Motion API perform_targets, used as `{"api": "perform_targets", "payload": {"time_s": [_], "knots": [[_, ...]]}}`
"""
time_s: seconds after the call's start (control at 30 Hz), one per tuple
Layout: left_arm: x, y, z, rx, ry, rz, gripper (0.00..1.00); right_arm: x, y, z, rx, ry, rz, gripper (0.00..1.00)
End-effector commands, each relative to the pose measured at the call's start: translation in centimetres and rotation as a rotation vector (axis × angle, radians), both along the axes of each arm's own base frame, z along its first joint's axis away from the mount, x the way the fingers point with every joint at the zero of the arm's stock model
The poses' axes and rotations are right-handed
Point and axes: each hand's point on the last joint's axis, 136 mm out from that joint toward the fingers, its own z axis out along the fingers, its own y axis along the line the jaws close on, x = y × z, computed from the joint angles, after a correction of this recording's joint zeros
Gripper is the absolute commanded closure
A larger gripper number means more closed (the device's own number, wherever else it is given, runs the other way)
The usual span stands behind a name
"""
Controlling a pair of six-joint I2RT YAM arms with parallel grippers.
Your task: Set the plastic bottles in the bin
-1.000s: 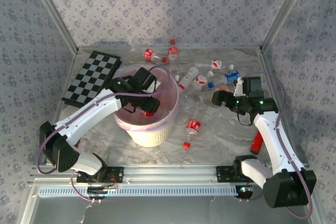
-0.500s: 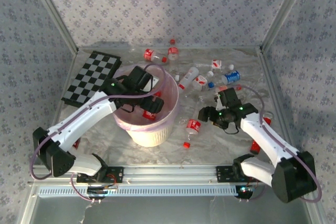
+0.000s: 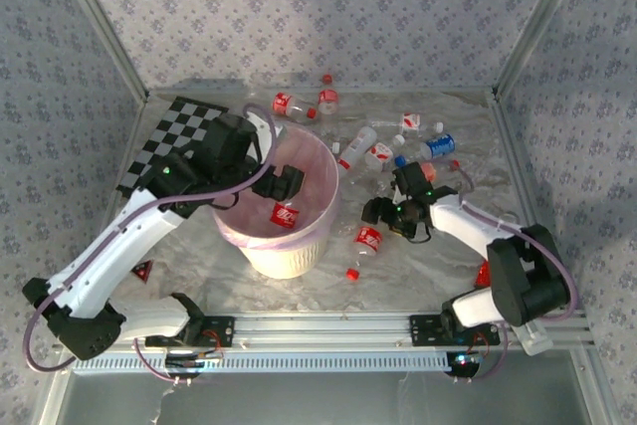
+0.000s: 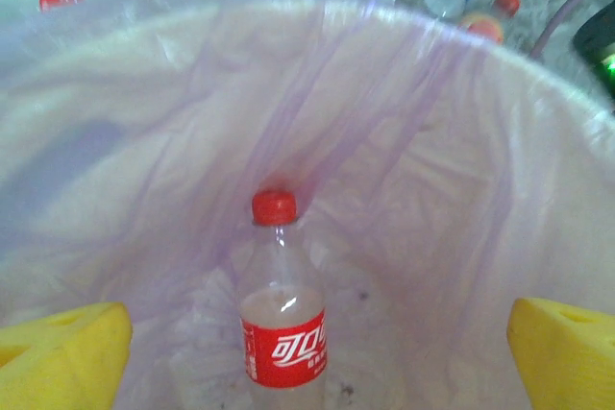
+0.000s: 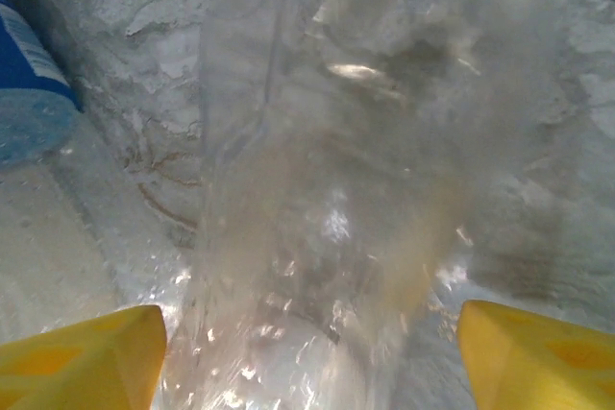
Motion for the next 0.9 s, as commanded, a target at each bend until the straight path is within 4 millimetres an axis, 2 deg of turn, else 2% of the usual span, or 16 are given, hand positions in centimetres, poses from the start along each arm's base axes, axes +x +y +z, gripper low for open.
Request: {"api": "perform_targets", "payload": {"time_s": [0.0, 0.17, 0.33, 0.43, 0.57, 0.63, 0.73, 0.77, 0.8, 0.87], "knots": [[0.4, -0.2, 3.5, -0.093, -0.079, 0.003, 0.00, 1.0, -0.2, -0.8, -0.019, 0.000, -0.023, 0.23], [1.0, -0.4, 6.6, -0.166, -0.129, 0.010, 0.00, 1.2, -0.8, 0.6, -0.029, -0.017, -0.025, 0.35], [1.4, -1.6, 9.3, -0.264, -0.154, -0.036, 0.00, 1.1, -3.0, 4.7, -0.078, -0.103, 0.026, 0.45], [1.8, -2.5, 10.6, -0.335, -0.149, -0.066, 0.00, 1.0, -3.8, 8.8, -0.053, -0.213, 0.067, 0.48], [1.9, -4.4, 12.7, -0.453, -0.140, -0.153, 0.00, 0.8, -3.6, 16.3, 0.001, -0.456, 0.173, 0.57], [1.4, -5.6, 13.9, -0.506, -0.131, -0.225, 0.00, 0.4, -2.7, 20.8, 0.038, -0.603, 0.256, 0.62], [0.5, -7.3, 15.4, -0.572, -0.109, -0.331, 0.00, -0.5, -1.7, 26.2, 0.039, -0.757, 0.357, 0.65], [0.3, -7.7, 15.9, -0.594, -0.105, -0.355, 0.00, -0.7, -1.4, 27.1, 0.035, -0.785, 0.385, 0.65], [0.2, -8.1, 16.4, -0.617, -0.099, -0.379, 0.00, -1.1, -1.0, 29.4, 0.037, -0.845, 0.415, 0.66], [0.0, -9.1, 17.0, -0.645, -0.088, -0.412, 0.00, -2.0, 0.3, 31.3, 0.059, -0.923, 0.497, 0.65]]}}
